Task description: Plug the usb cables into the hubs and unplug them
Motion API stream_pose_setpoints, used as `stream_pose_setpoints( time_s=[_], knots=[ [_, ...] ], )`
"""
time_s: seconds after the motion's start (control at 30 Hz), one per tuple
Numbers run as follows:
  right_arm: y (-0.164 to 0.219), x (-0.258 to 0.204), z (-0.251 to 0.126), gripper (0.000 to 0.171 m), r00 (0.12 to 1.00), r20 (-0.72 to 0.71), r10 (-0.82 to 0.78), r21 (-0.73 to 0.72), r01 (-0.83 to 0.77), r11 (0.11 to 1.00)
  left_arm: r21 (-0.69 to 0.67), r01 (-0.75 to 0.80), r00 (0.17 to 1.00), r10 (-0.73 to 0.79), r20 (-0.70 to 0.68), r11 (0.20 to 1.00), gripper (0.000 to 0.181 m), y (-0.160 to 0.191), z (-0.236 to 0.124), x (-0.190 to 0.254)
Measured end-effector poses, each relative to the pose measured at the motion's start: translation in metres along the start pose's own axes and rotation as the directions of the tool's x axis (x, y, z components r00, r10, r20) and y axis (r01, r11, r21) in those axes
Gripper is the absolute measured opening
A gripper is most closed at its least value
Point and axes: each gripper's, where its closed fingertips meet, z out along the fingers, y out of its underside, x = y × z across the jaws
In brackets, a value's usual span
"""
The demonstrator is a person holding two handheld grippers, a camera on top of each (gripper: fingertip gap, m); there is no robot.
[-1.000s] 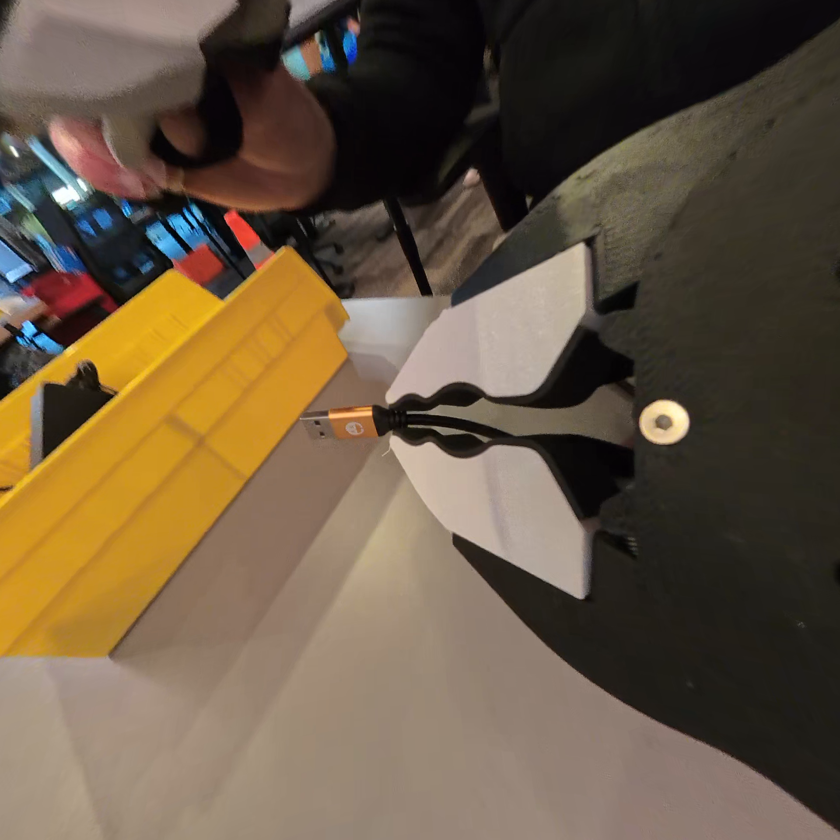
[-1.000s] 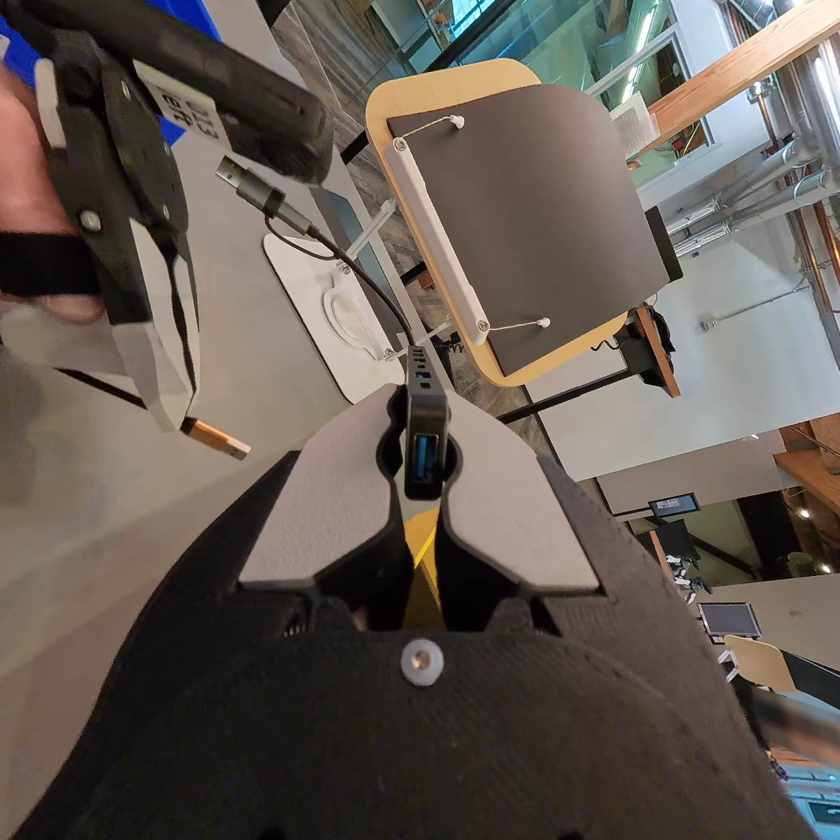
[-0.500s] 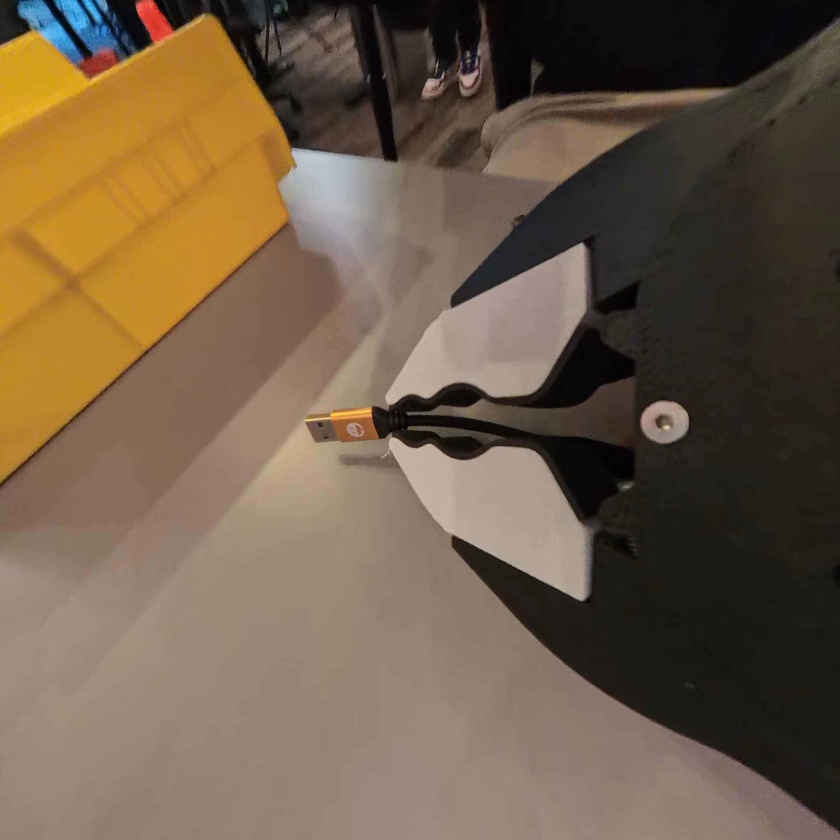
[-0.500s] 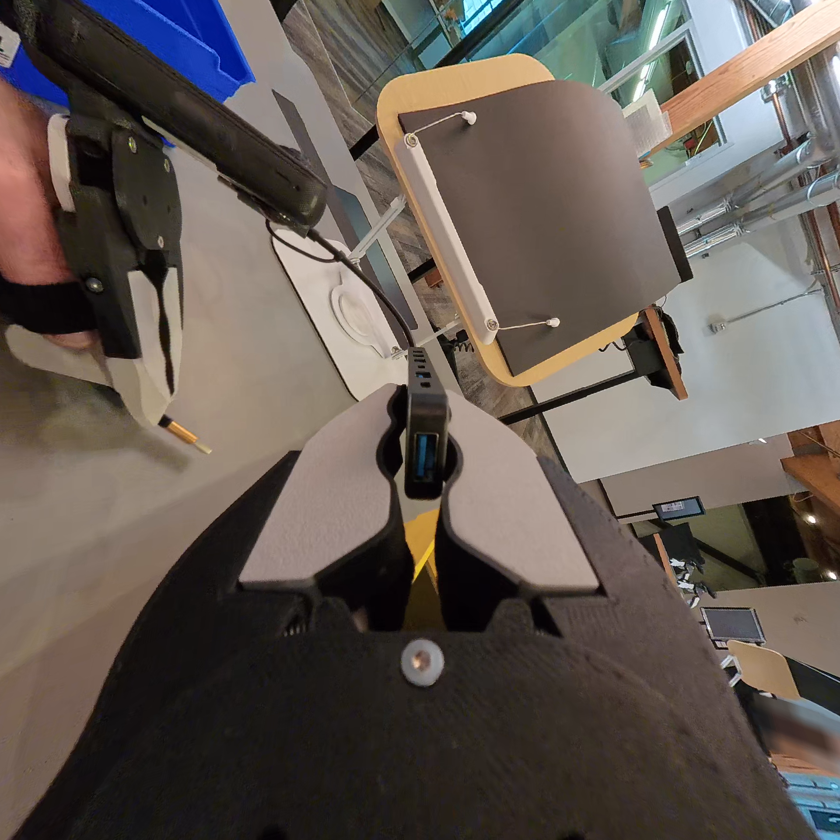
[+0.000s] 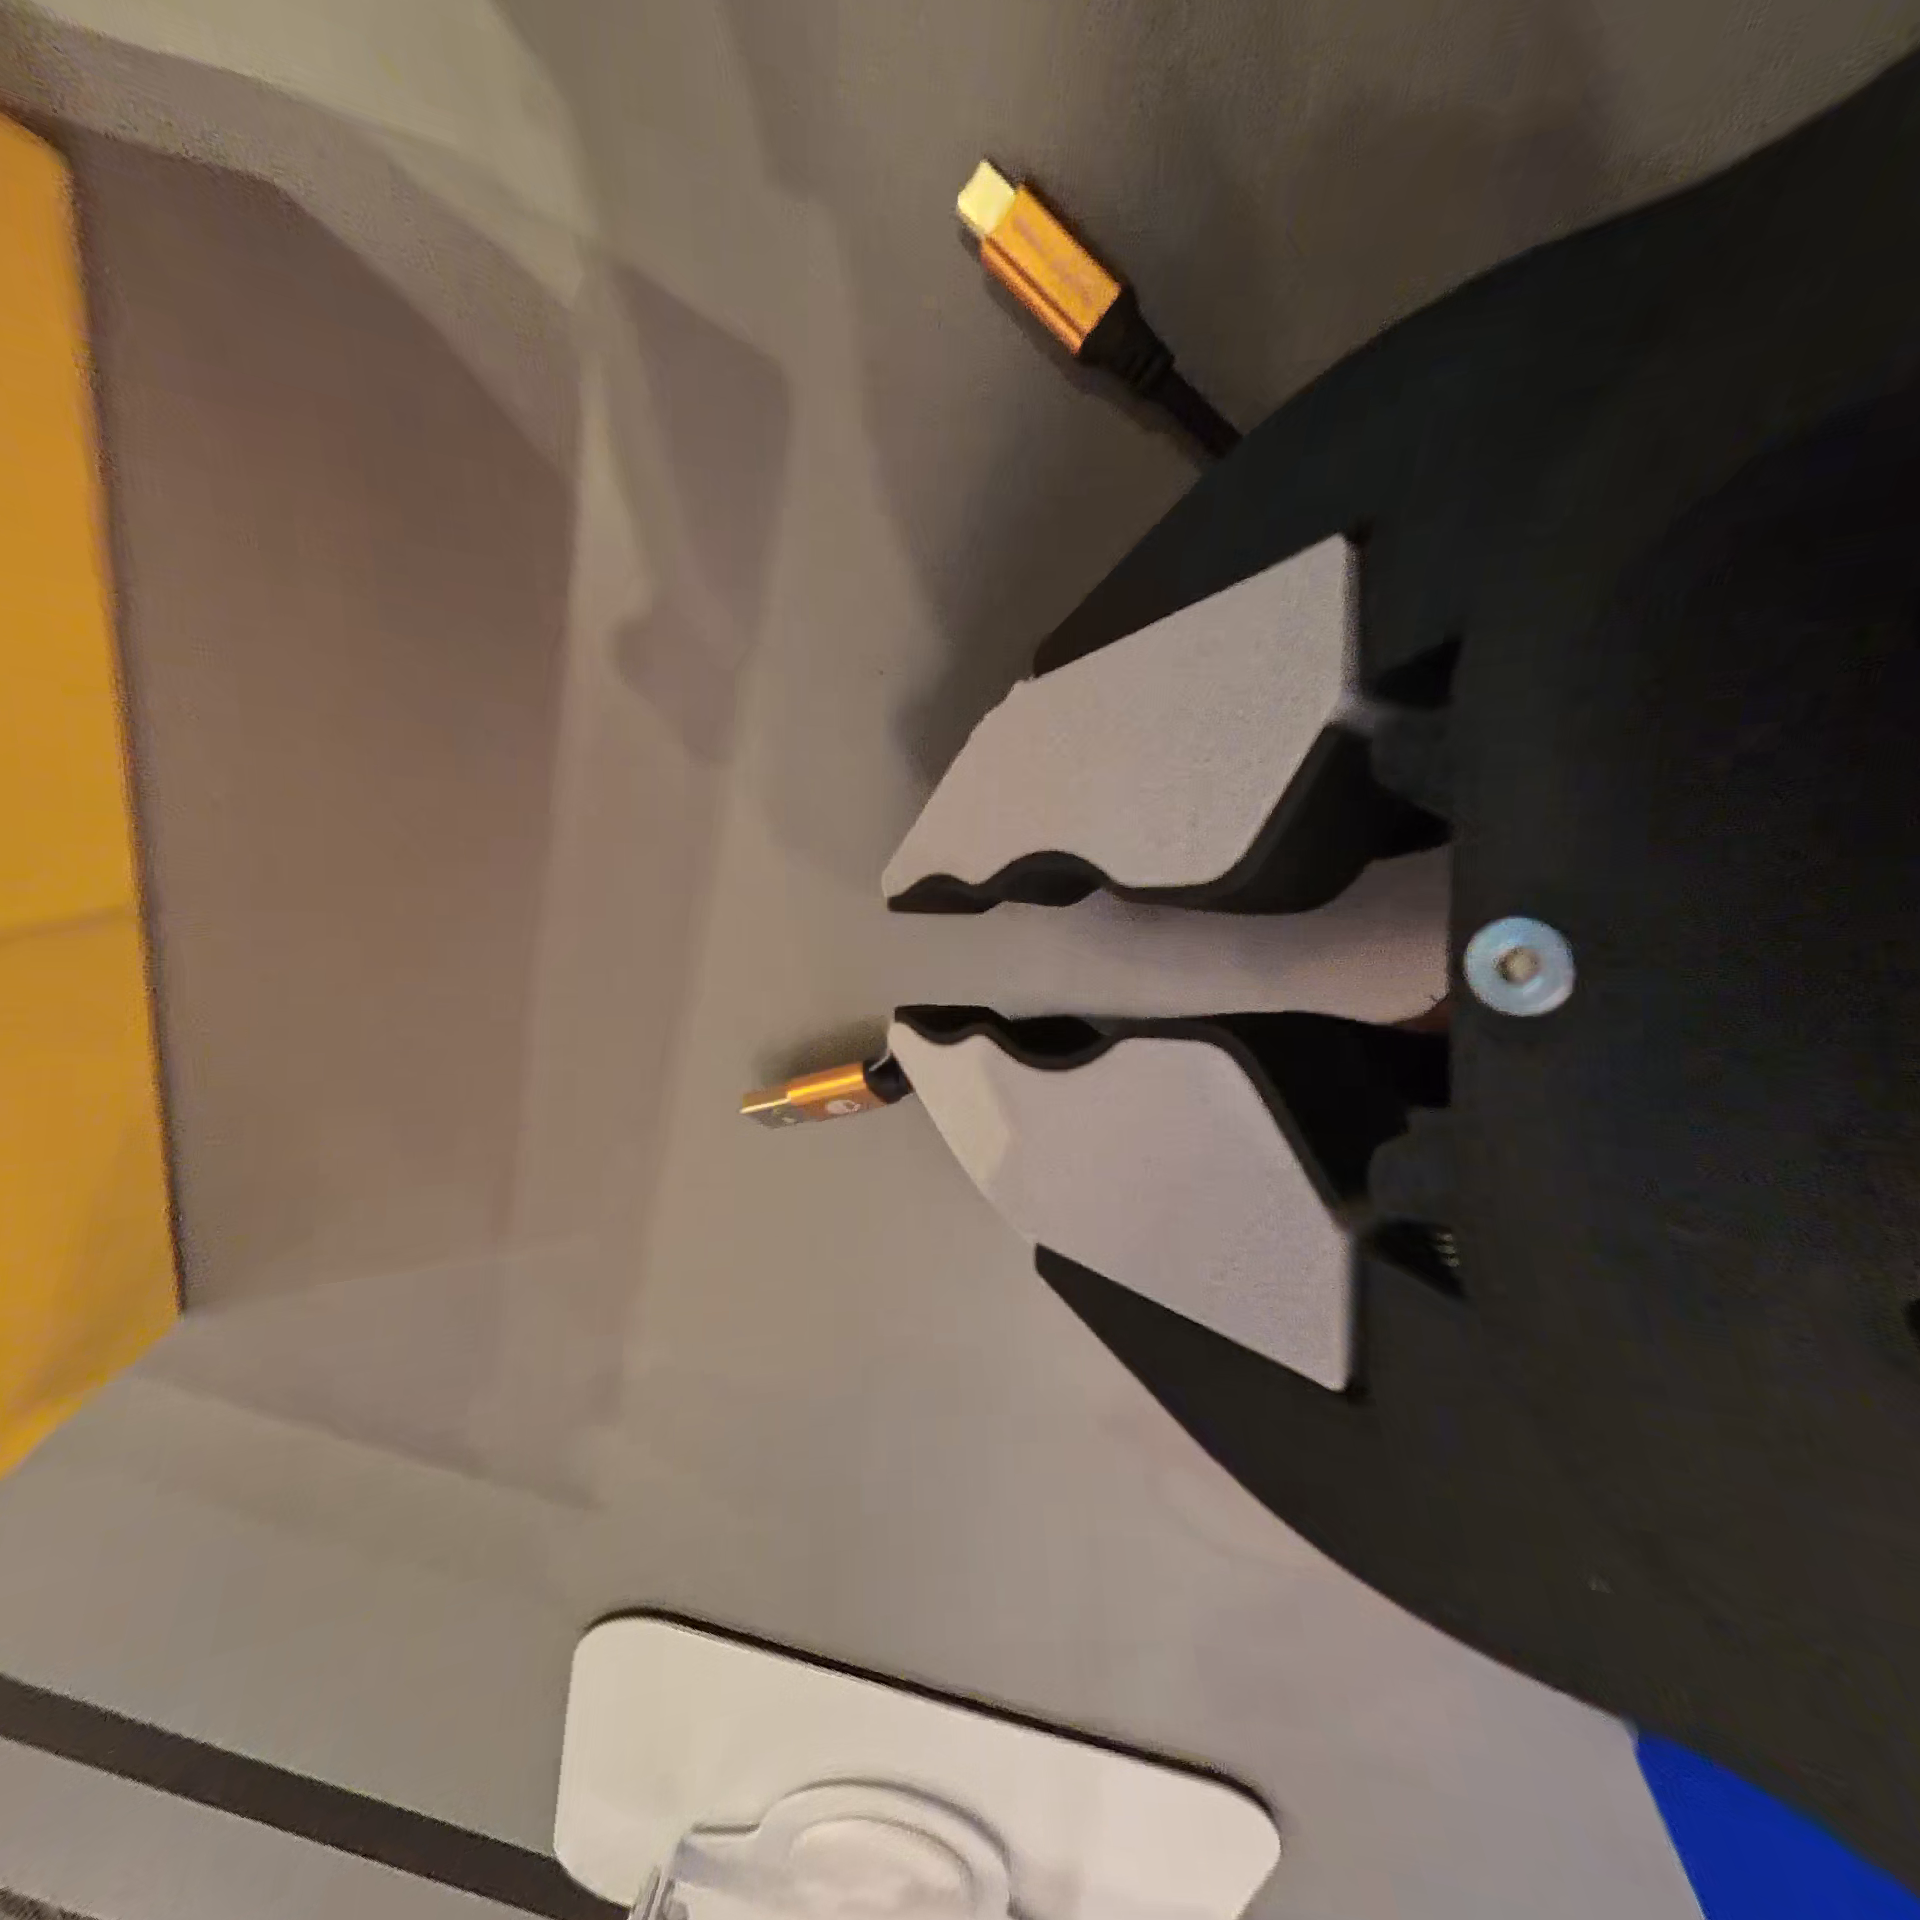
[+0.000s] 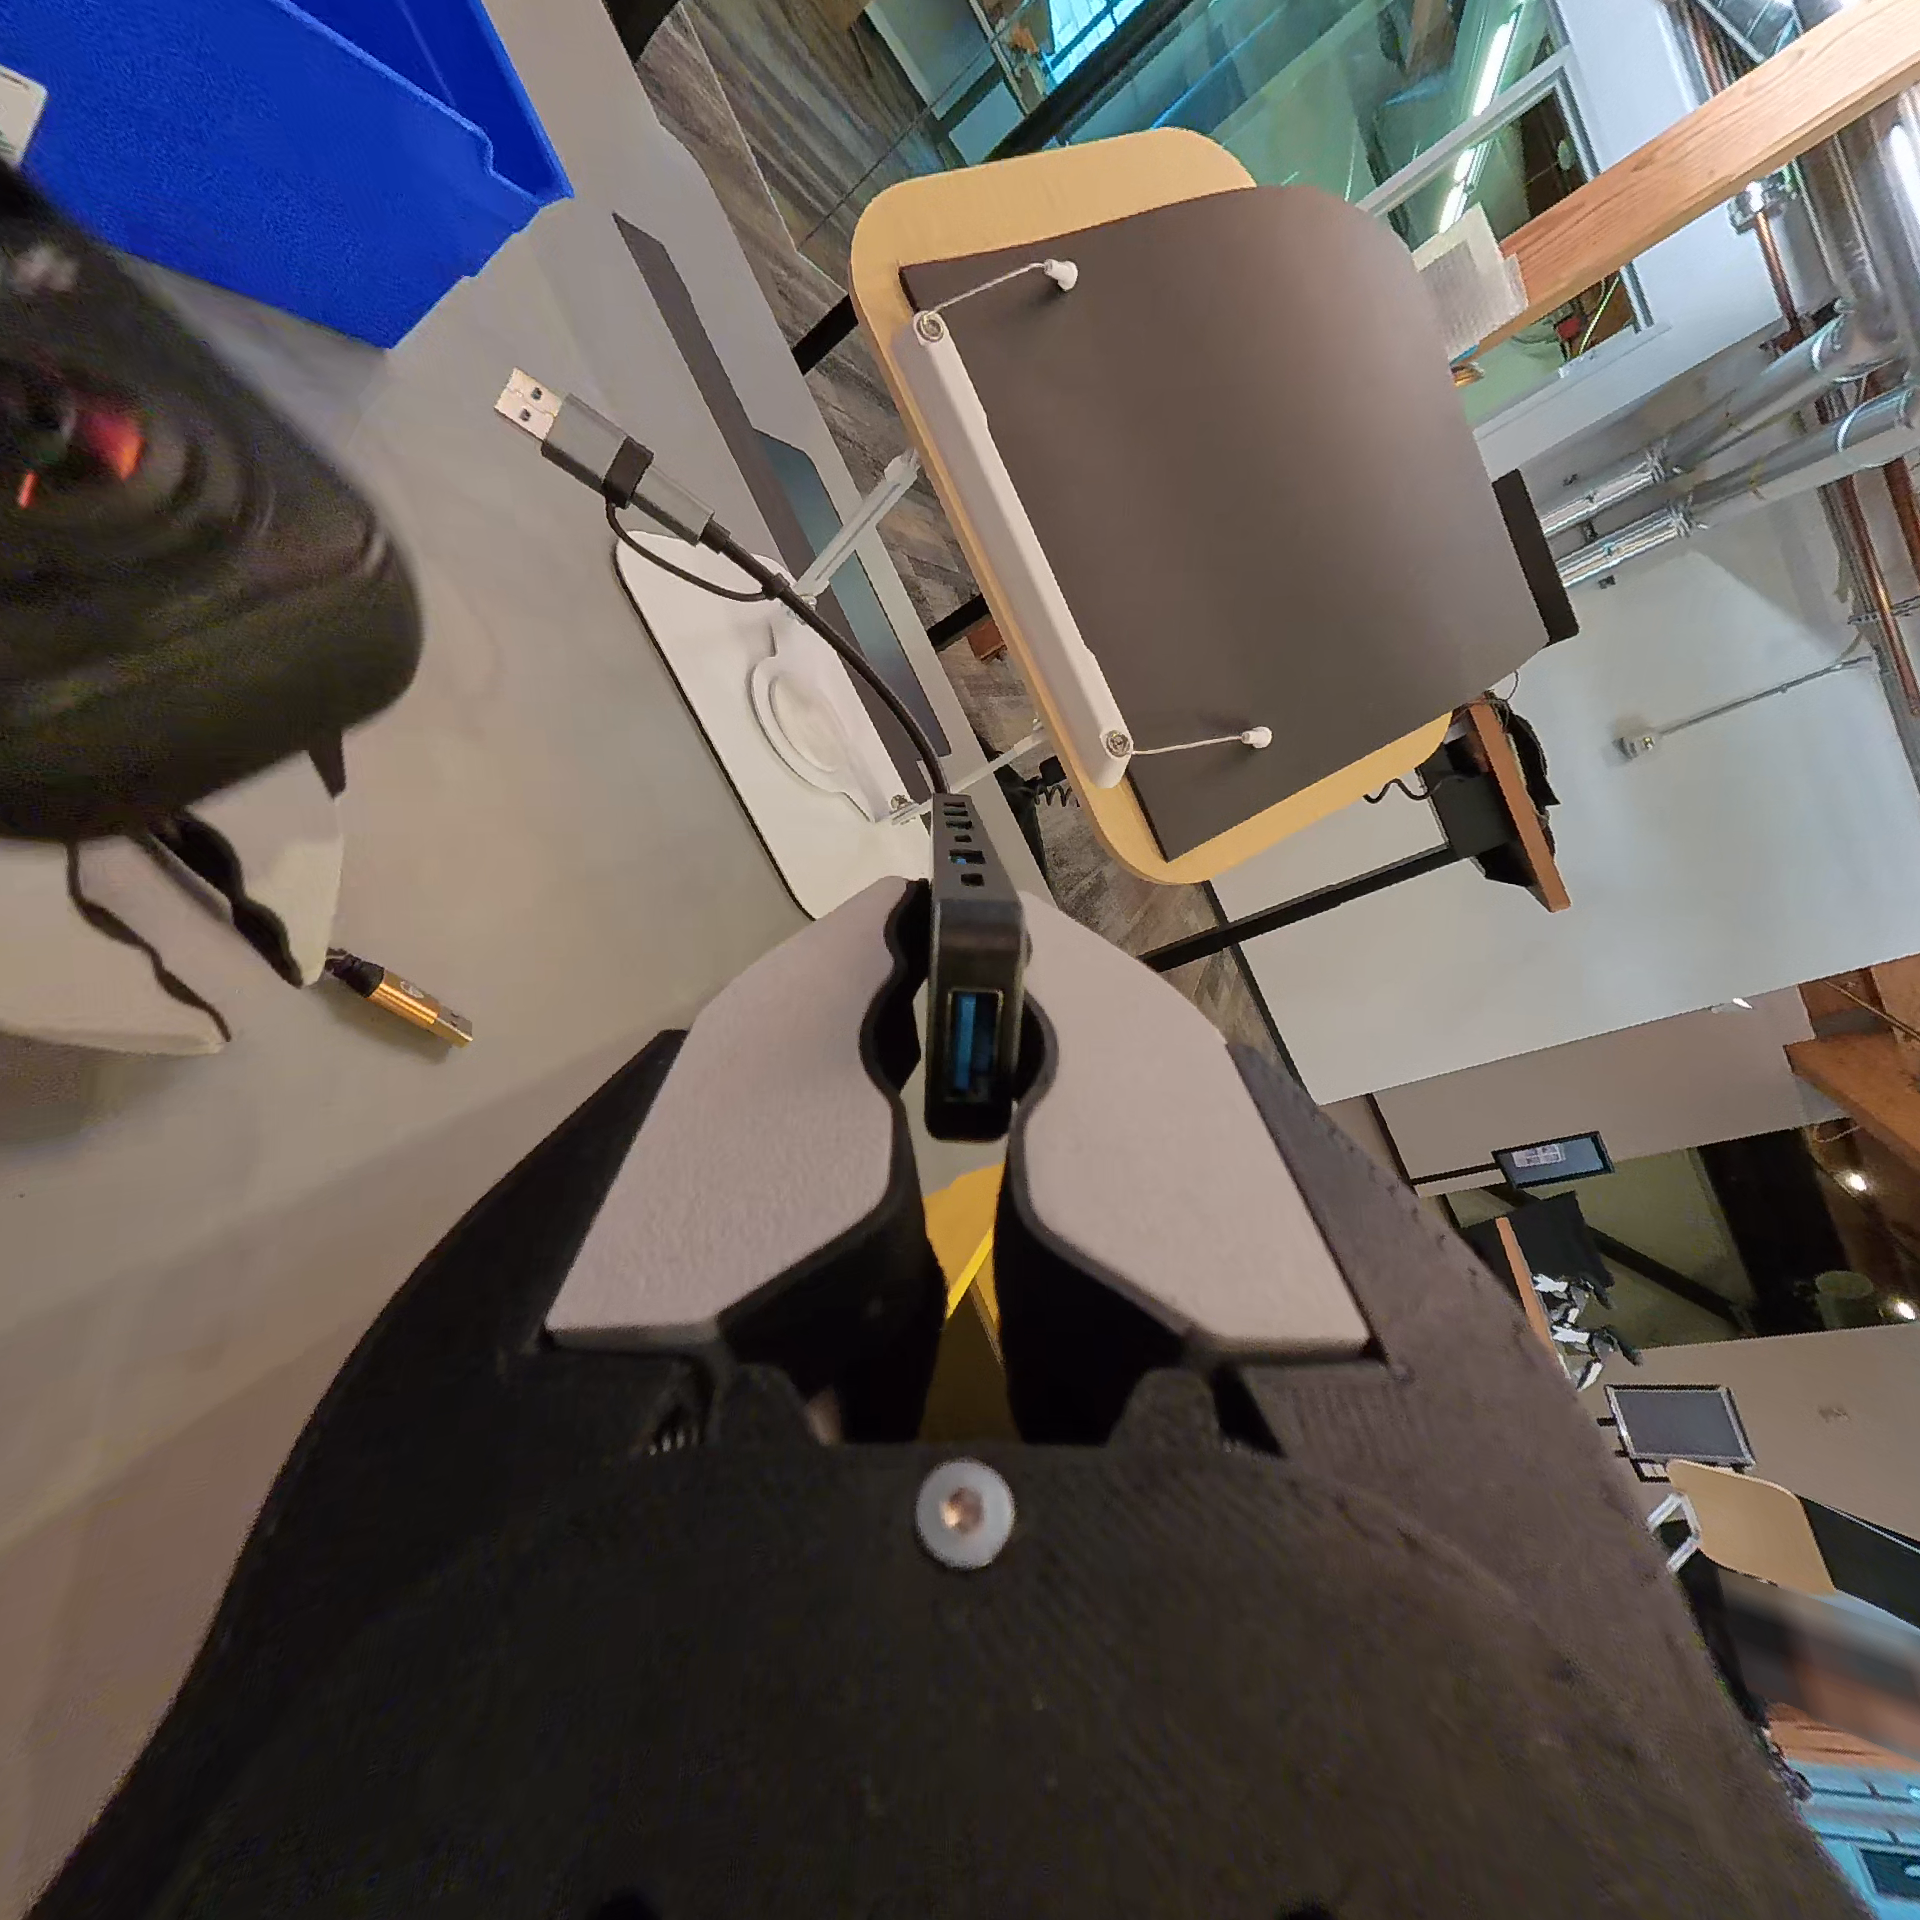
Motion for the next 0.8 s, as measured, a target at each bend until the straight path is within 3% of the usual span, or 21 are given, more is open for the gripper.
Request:
stream_pose_setpoints(
  time_s=[0.2,0.57,0.8],
  knots=[
    [-0.003,0.001,-0.003,0.01,1.0,-0.004,0.0,0.005,0.0,1.0,-0.072,-0.021,0.992,0.03,0.126,0.997,0.019,0.018,0.011,-0.019],
    [-0.001,-0.002,0.001,0.01,1.0,0.009,0.001,0.002,-0.001,1.0,-0.057,0.025,0.992,-0.018,0.124,0.998,0.019,0.016,0.018,-0.028],
    [-0.001,-0.004,0.001,0.01,1.0,0.012,-0.001,0.0,0.001,1.0,-0.07,0.02,0.991,-0.01,0.132,0.997,0.007,0.013,0.026,-0.03]
  ],
)
